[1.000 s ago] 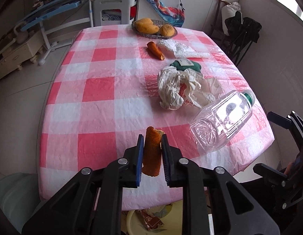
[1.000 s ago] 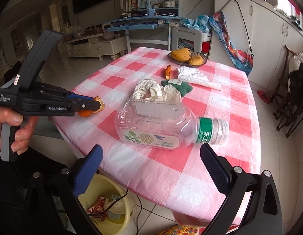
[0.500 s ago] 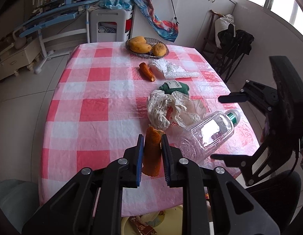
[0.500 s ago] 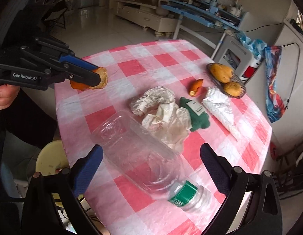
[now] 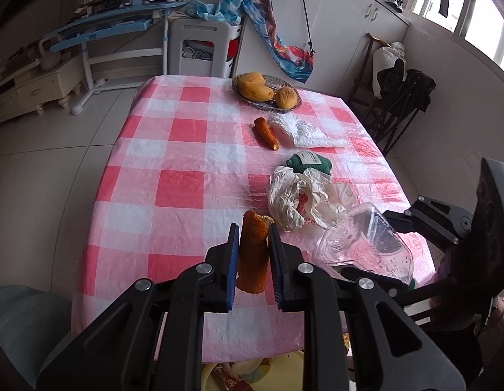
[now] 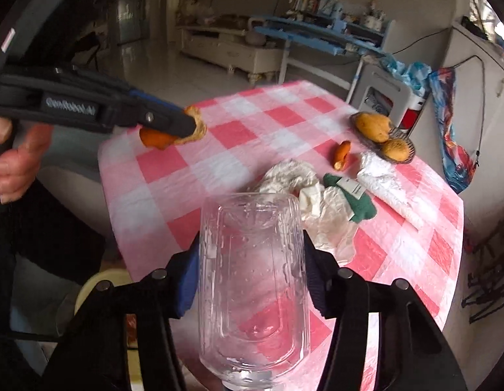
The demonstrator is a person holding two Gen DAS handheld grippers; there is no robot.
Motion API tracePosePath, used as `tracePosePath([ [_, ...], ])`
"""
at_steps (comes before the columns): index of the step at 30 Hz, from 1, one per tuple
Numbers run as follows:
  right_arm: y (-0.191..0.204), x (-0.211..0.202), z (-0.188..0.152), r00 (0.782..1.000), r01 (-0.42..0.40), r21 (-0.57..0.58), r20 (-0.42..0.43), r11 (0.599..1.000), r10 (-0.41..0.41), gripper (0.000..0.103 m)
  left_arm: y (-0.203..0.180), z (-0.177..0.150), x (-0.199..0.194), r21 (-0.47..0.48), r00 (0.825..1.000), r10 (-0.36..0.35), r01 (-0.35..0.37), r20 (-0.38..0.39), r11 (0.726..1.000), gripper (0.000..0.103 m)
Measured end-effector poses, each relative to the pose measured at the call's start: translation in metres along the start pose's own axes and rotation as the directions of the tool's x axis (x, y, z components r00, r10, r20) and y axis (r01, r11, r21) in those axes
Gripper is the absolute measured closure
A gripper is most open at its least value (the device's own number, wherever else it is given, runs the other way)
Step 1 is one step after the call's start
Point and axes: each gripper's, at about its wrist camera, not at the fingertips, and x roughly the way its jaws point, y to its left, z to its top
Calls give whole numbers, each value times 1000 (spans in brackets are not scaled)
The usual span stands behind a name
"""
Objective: Collect trash
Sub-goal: 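Lift the bottle with the right tool while the left tool carries the orange piece toward the basin, then open both tools over the yellow basin to drop the orange piece and bottle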
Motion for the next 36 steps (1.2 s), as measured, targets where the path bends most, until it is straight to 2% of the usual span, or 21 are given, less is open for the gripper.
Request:
tracePosePath([
  [4, 11, -11, 16, 995, -2, -2, 95, 1000, 2, 49, 21, -2, -3, -105, 1000, -16, 16, 3, 994, 85],
  [7, 7, -21, 22, 980, -54, 90, 195, 994, 35, 49, 36, -4, -14, -162, 1000, -1, 5, 30, 987, 85],
  [11, 1, -21, 24, 944, -169, 263, 321, 950, 79, 48, 53, -7, -38, -221, 995, 18, 5, 101, 975, 85],
  [15, 17, -11, 21, 915, -277, 337, 379, 900, 140, 48, 70, -20, -55, -281, 991, 38, 0, 132, 960, 85],
  [18, 40, 5, 17, 904, -365, 339, 351, 867, 244, 48, 78, -32, -66, -307, 989, 53, -7, 140, 952, 85],
  [20, 65, 13, 12, 903, -402, 290, 284, 868, 323, 48, 80, -41, -72, -312, 988, 60, -13, 142, 950, 85],
  [22, 87, 22, 8, 893, -447, 228, 167, 865, 418, 47, 79, -50, -75, -305, 989, 63, -20, 132, 952, 85],
  [23, 94, 26, 5, 894, -448, 208, 103, 870, 436, 47, 77, -55, -76, -298, 991, 59, -20, 122, 954, 85],
  [25, 102, 28, -3, 908, -412, 173, 1, 895, 418, 45, 71, -65, -77, -275, 993, 56, -26, 101, 961, 85],
  [28, 94, 16, -9, 930, -349, 165, -61, 923, 362, 45, 56, -80, -76, -235, 997, 37, -19, 71, 972, 85],
  [31, 82, -12, -10, 951, -291, 155, -64, 944, 303, 43, 36, -94, -77, -169, 999, 30, -22, 46, 985, 85],
  [36, 67, -63, -24, 985, -172, 112, 18, 979, 171, 26, 13, -122, -67, -113, 999, 11, -16, -49, 993, 85],
])
